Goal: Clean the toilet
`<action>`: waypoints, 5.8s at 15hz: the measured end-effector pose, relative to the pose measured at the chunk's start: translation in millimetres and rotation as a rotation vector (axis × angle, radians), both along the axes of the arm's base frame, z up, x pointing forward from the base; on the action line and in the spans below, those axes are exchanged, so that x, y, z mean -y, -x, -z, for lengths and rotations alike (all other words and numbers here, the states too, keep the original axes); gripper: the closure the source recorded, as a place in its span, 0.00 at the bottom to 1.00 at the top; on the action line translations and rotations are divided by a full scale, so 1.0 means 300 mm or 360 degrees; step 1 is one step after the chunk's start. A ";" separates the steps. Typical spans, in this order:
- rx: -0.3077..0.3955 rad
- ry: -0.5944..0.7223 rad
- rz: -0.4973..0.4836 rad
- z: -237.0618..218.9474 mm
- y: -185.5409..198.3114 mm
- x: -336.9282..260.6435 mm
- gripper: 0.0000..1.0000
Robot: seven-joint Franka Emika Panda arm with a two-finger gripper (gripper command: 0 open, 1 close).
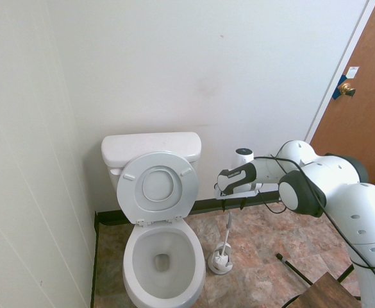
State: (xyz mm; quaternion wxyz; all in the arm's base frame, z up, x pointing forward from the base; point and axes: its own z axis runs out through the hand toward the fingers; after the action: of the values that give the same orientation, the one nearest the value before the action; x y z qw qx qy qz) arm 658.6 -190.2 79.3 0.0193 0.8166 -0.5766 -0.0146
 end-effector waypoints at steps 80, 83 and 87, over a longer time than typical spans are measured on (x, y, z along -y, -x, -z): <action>0.0495 0.0188 -0.0032 -0.571 0.583 -0.271 1.00; 0.0550 0.0234 -0.0070 -0.719 0.551 -0.399 1.00; 0.0617 0.0307 -0.0178 -0.881 0.560 -0.632 1.00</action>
State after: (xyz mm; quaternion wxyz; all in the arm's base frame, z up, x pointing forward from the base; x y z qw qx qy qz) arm 490.6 -0.6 343.7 -0.0133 0.8293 -0.5220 0.1989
